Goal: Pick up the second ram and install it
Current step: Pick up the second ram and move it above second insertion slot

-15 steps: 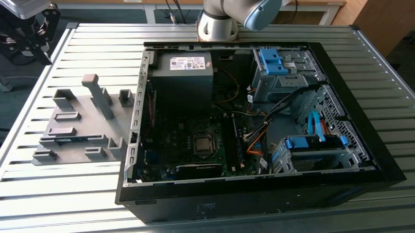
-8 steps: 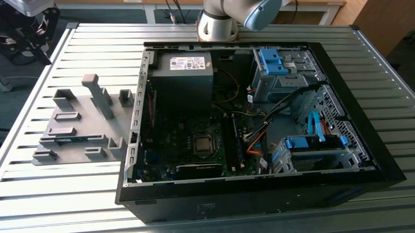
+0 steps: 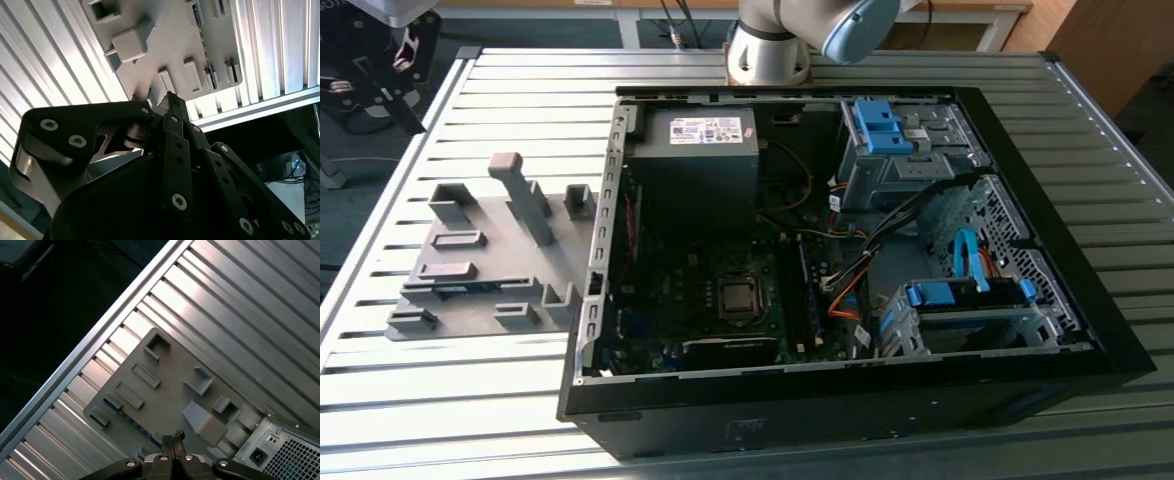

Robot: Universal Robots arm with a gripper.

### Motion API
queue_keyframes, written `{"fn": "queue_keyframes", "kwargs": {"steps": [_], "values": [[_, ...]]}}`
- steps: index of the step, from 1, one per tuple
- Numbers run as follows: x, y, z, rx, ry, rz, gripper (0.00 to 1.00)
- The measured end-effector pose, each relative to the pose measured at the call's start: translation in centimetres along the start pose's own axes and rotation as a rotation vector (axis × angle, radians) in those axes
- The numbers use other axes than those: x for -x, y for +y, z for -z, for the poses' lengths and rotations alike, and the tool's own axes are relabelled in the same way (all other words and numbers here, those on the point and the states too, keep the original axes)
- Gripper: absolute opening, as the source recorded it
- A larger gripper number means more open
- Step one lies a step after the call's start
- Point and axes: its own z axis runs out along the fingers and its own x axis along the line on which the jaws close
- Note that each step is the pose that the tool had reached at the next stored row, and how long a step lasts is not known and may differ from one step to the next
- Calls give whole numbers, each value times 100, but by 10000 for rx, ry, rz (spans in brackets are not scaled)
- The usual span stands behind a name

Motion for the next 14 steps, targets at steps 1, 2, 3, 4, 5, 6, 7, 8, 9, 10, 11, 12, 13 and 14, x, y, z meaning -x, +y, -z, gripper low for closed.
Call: {"fn": "queue_keyframes", "kwargs": {"steps": [1,2,3,4,5,6,7,8,9,10,11,12,13,14], "values": [[0,0,0,1,4,89,11],[-1,0,0,2,5,112,11],[-1,1,0,2,5,114,11],[-2,1,0,2,5,115,11],[-2,2,0,2,5,114,11],[-3,2,0,2,5,114,11],[-3,2,0,3,5,114,11],[-3,2,0,2,5,113,11],[-3,2,0,2,5,114,11],[-3,2,0,2,5,120,11],[-3,3,0,3,6,136,11],[-3,2,0,4,8,172,11],[-3,3,0,5,11,239,11],[-4,3,0,8,16,344,11]]}}
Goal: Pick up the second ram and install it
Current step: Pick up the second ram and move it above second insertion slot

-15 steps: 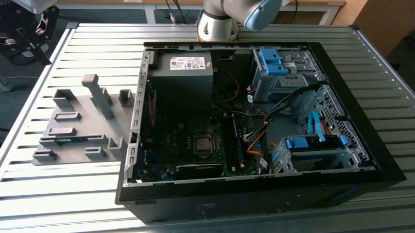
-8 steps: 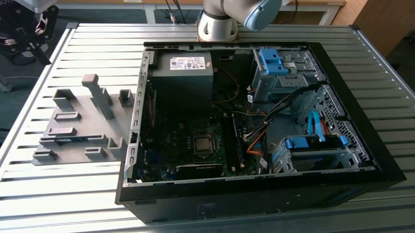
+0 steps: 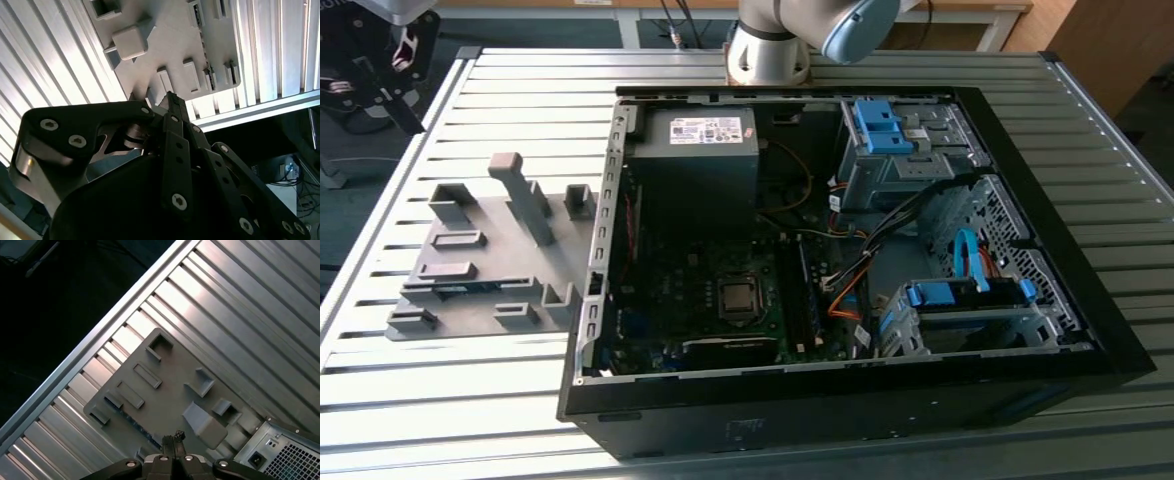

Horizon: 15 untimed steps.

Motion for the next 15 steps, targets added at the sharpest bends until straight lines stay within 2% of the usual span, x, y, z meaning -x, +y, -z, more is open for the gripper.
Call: {"fn": "queue_keyframes", "kwargs": {"steps": [10,15], "values": [[0,0,-3,39,76,1731,11],[0,0,-3,42,83,1883,11]]}}
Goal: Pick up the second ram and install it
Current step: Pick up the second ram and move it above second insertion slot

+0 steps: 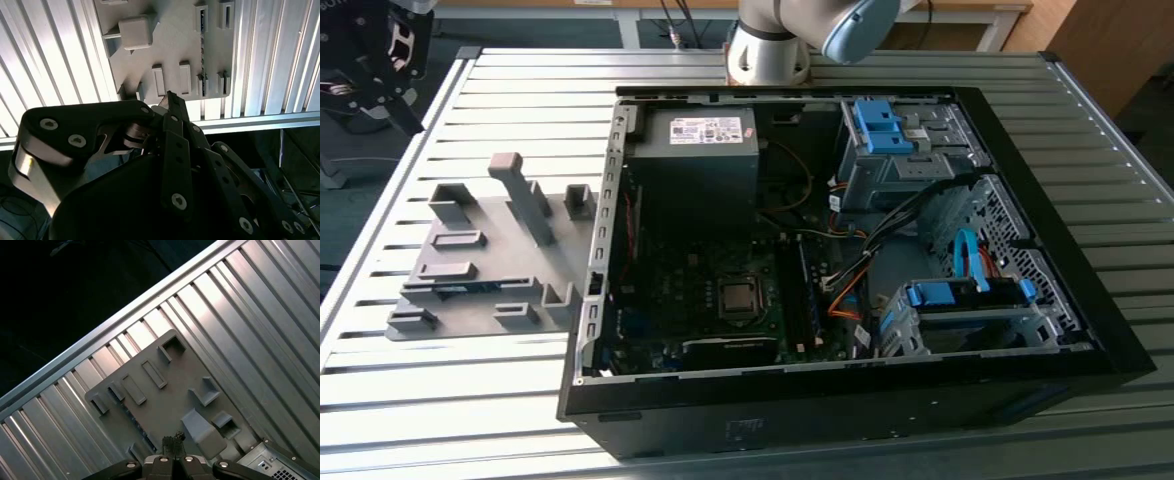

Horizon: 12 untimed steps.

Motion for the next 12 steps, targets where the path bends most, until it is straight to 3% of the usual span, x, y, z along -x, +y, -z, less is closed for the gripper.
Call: {"fn": "queue_keyframes", "kwargs": {"steps": [6,12], "values": [[0,0,0,1,2,36,11],[0,0,-1,22,43,979,11]]}}
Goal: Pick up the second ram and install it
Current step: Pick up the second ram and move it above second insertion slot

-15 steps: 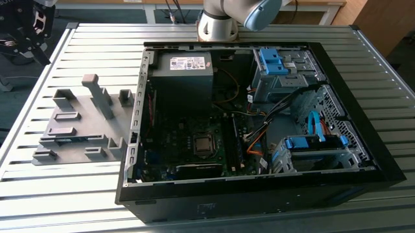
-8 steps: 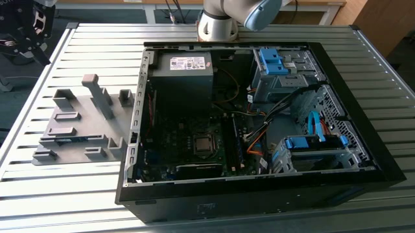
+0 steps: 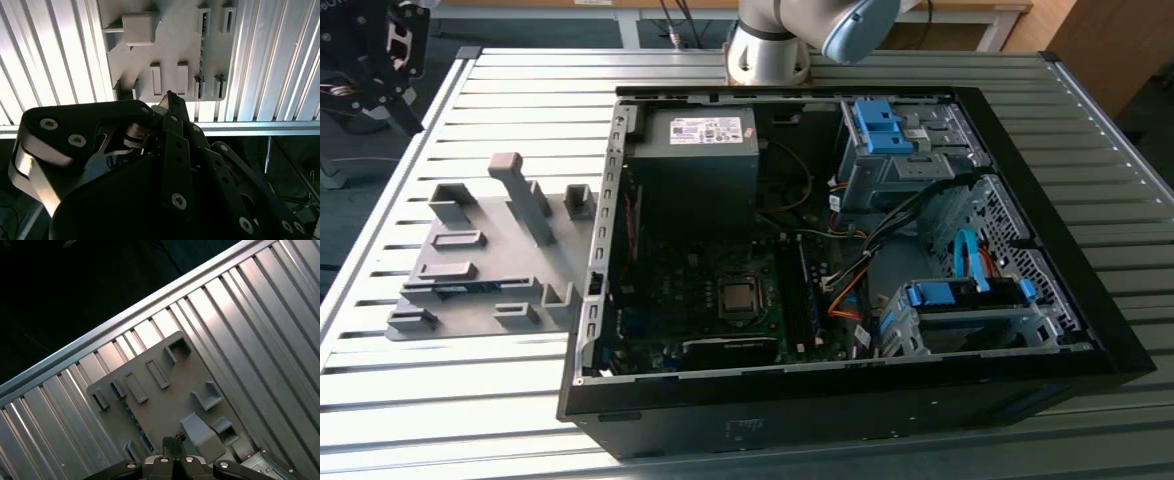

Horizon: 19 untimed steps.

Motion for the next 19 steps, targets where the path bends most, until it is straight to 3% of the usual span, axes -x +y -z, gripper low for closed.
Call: {"fn": "queue_keyframes", "kwargs": {"steps": [19], "values": [[0,-1,-9,79,154,3442,11]]}}
